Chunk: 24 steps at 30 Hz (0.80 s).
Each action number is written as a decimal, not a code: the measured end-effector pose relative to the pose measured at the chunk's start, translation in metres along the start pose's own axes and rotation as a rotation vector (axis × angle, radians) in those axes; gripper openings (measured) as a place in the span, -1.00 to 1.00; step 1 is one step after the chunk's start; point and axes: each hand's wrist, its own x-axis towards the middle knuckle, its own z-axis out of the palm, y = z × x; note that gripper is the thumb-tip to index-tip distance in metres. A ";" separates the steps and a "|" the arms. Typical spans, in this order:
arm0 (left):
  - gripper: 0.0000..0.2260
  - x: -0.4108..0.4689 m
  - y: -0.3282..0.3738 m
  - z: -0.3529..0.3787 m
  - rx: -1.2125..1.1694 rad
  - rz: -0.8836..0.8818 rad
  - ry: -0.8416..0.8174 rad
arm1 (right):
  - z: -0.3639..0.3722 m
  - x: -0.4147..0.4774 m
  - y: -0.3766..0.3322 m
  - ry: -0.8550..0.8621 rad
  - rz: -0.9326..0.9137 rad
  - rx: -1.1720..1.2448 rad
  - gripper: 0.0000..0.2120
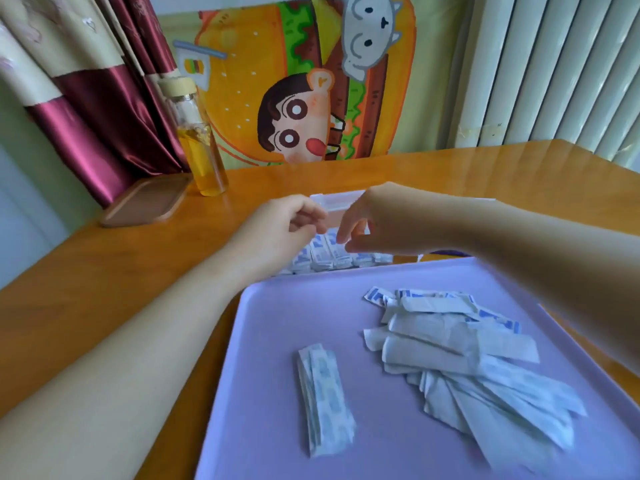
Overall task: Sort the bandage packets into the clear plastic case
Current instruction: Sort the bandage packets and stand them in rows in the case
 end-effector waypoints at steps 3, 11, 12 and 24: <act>-0.88 -0.040 -0.009 0.001 0.085 -0.054 -0.162 | 0.026 -0.025 -0.026 -0.161 -0.036 -0.003 -0.77; -0.60 -0.100 -0.011 0.014 0.460 -0.322 -0.514 | 0.068 -0.030 -0.061 -0.469 -0.047 0.067 -0.25; -0.56 -0.105 -0.008 0.020 0.484 -0.348 -0.522 | 0.070 -0.028 -0.063 -0.494 -0.058 0.048 -0.27; -0.67 -0.130 0.008 0.044 0.475 -0.189 -0.360 | 0.075 -0.031 -0.063 -0.456 -0.004 0.028 -0.48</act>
